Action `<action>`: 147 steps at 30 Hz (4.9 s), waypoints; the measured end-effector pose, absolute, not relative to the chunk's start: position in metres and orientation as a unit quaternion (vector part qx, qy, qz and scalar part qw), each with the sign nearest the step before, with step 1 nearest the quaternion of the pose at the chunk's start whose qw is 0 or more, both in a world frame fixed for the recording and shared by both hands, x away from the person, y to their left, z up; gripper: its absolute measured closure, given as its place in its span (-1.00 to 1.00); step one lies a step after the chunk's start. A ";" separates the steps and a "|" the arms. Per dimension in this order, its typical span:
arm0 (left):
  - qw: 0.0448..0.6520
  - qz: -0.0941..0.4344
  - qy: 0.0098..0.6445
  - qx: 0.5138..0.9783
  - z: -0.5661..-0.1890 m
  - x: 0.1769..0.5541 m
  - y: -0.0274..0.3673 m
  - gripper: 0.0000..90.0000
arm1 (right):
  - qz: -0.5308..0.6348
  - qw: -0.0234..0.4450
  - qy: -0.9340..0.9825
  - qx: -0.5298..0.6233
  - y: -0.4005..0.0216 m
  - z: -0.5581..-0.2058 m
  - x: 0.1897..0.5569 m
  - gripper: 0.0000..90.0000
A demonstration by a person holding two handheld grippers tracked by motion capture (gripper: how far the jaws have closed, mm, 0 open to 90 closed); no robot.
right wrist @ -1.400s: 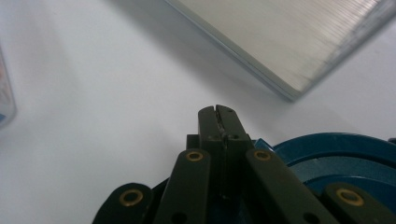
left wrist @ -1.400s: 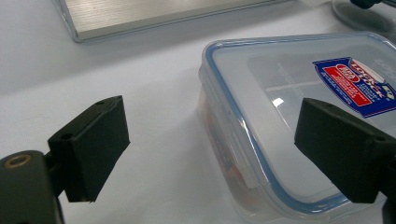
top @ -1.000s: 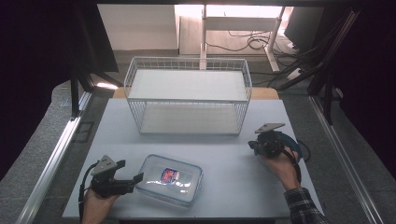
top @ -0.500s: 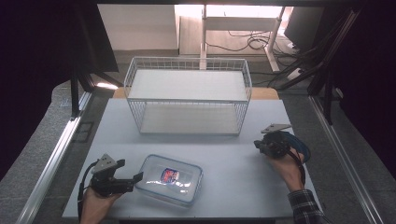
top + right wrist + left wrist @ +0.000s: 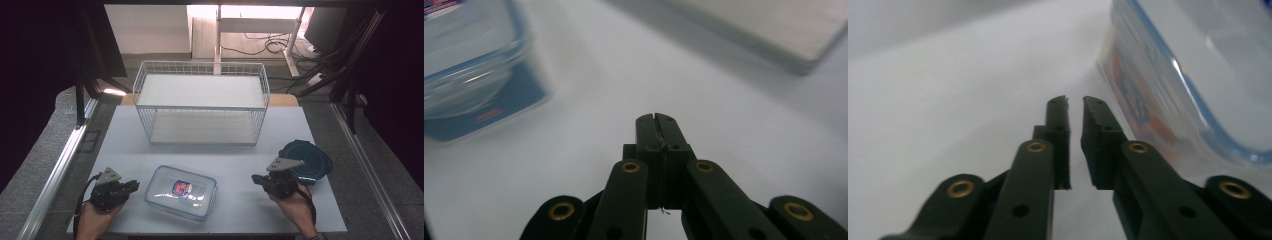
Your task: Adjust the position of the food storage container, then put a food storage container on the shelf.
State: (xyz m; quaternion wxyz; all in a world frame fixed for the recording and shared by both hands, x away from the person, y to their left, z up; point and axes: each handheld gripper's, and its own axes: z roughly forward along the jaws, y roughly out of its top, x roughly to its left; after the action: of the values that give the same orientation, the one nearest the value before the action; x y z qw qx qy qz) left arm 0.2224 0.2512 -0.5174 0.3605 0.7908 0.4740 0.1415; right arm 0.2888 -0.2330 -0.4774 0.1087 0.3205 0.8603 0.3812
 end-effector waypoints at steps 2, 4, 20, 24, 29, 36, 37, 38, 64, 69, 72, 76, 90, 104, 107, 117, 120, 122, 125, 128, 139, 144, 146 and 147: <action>0.352 0.135 0.464 0.802 -0.520 0.222 0.245 0.91 | 0.375 0.103 0.867 0.310 -0.225 -0.481 0.279 0.98; 0.354 0.122 0.455 0.808 -0.521 0.222 0.240 0.95 | 0.381 0.088 0.869 0.304 -0.218 -0.483 0.270 0.98; 0.370 0.096 0.422 0.822 -0.519 0.219 0.203 0.99 | 0.364 0.002 0.897 0.250 -0.163 -0.503 0.228 0.97; 0.375 0.090 0.417 0.823 -0.519 0.218 0.196 0.99 | 0.362 0.013 0.894 0.265 -0.173 -0.502 0.232 0.97; 0.380 0.087 0.410 0.825 -0.519 0.218 0.186 0.99 | 0.360 0.022 0.889 0.282 -0.185 -0.502 0.240 0.97; 0.392 0.088 0.411 0.818 -0.520 0.221 0.172 0.99 | 0.364 0.043 0.882 0.297 -0.199 -0.504 0.251 0.97; 0.393 0.088 0.411 0.818 -0.520 0.221 0.170 0.99 | 0.362 0.048 0.882 0.299 -0.200 -0.503 0.252 0.97; 0.394 0.088 0.410 0.818 -0.520 0.222 0.168 0.99 | 0.361 0.052 0.881 0.302 -0.201 -0.503 0.254 0.97; 0.406 0.129 0.416 0.804 -0.519 0.212 0.198 -0.54 | 0.378 0.113 0.860 0.324 -0.233 -0.492 0.254 -0.50; 0.413 0.149 0.419 0.795 -0.520 0.209 0.200 -0.83 | 0.396 0.115 0.854 0.317 -0.233 -0.493 0.252 -0.87; 0.425 0.150 0.415 0.790 -0.523 0.211 0.203 -0.86 | 0.404 0.112 0.850 0.318 -0.233 -0.493 0.252 -0.92; 0.440 0.150 0.418 0.781 -0.525 0.213 0.206 -0.88 | 0.406 0.112 0.849 0.319 -0.231 -0.493 0.253 -0.95; 0.413 0.144 0.418 0.797 -0.521 0.214 0.197 -0.90 | 0.408 0.114 0.852 0.307 -0.222 -0.487 0.254 -0.97; 0.442 0.118 0.418 0.785 -0.504 0.224 0.190 -0.97 | 0.417 0.081 0.841 0.335 -0.209 -0.480 0.264 -1.00; 0.450 0.096 0.411 0.787 -0.499 0.230 0.185 -0.97 | 0.414 0.075 0.844 0.334 -0.205 -0.479 0.267 -1.00; 0.454 0.046 0.384 0.803 -0.489 0.255 0.165 -0.95 | 0.401 0.044 0.850 0.338 -0.194 -0.481 0.283 -0.95; 0.450 0.039 0.377 0.809 -0.487 0.258 0.159 -0.95 | 0.398 0.037 0.854 0.334 -0.189 -0.481 0.288 -0.95; 0.445 0.032 0.382 0.809 -0.492 0.261 0.158 -0.95 | 0.390 0.028 0.858 0.334 -0.184 -0.484 0.290 -0.96; 0.439 0.011 0.397 0.806 -0.507 0.265 0.159 -0.95 | 0.392 0.004 0.855 0.339 -0.182 -0.488 0.292 -0.96; 0.455 -0.029 0.405 0.792 -0.516 0.268 0.161 -0.99 | 0.392 -0.029 0.850 0.351 -0.183 -0.491 0.296 -0.97; 0.447 -0.098 0.407 0.791 -0.517 0.259 0.161 -0.75 | 0.390 -0.093 0.837 0.373 -0.185 -0.496 0.297 -0.76; 0.454 -0.081 0.397 0.794 -0.509 0.248 0.168 -0.40 | 0.402 -0.086 0.830 0.377 -0.195 -0.487 0.289 -0.39; 0.470 -0.082 0.405 0.780 -0.507 0.244 0.173 -0.21 | 0.415 -0.085 0.822 0.380 -0.201 -0.485 0.283 -0.21; 0.478 -0.084 0.408 0.774 -0.507 0.242 0.176 -0.09 | 0.421 -0.088 0.817 0.384 -0.204 -0.483 0.281 -0.12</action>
State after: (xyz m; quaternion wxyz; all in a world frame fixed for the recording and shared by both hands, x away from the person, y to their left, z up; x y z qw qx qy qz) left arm 0.2422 0.1762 -0.5072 0.4775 0.7735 0.4081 -0.0840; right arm 0.2813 -0.2039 -0.4832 -0.0875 0.3844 0.8168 0.4213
